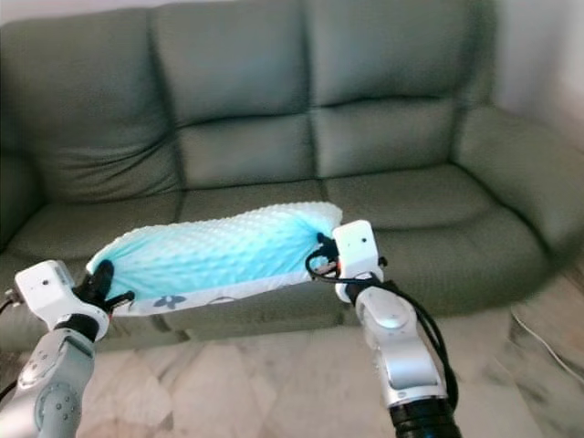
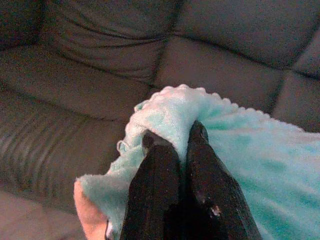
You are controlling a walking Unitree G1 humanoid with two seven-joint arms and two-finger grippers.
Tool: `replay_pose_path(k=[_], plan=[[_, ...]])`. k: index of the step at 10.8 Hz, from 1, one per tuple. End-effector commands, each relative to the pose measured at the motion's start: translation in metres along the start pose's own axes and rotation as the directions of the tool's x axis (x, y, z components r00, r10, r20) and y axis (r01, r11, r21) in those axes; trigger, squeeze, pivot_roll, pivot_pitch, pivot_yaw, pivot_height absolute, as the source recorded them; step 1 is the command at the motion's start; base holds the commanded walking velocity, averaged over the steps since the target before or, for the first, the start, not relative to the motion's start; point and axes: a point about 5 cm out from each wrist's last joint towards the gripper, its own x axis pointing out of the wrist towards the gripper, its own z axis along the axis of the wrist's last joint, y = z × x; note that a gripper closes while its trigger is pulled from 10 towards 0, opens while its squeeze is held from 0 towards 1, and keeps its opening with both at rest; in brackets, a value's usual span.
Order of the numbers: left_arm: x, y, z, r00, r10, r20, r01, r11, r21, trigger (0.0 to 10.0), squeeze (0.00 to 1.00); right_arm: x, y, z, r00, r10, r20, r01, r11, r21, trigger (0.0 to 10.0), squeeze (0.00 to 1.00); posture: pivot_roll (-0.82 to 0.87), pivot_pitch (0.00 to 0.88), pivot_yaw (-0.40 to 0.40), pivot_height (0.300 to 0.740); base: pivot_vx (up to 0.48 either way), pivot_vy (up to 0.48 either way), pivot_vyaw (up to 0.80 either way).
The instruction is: Move the pillow to the sofa
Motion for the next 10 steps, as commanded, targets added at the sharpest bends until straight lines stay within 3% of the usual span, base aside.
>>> replay_pose_path(k=[1, 10], plan=[[0.0022, -0.0079, 0.0069, 0.999, -0.031, 0.025, 0.031, 1.0, 0.0, 10.0, 0.0, -0.0024, -0.007, 0.0042, 1.0, -0.019, 0.014, 0.019, 1.0, -0.02, 10.0, 0.0, -0.22, 0.033, 0.094, 0.74, 0.3, 0.0, 0.0], [0.0017, -0.0065, 0.0067, 0.999, -0.026, 0.019, 0.026, 1.0, -0.001, 10.0, 0.0, -0.0037, -0.0047, 0.0003, 1.0, -0.012, -0.001, 0.012, 1.0, -0.02, 10.0, 0.0, -0.22, 0.037, 0.099, 0.74, 0.37, 0.027, 0.0]])
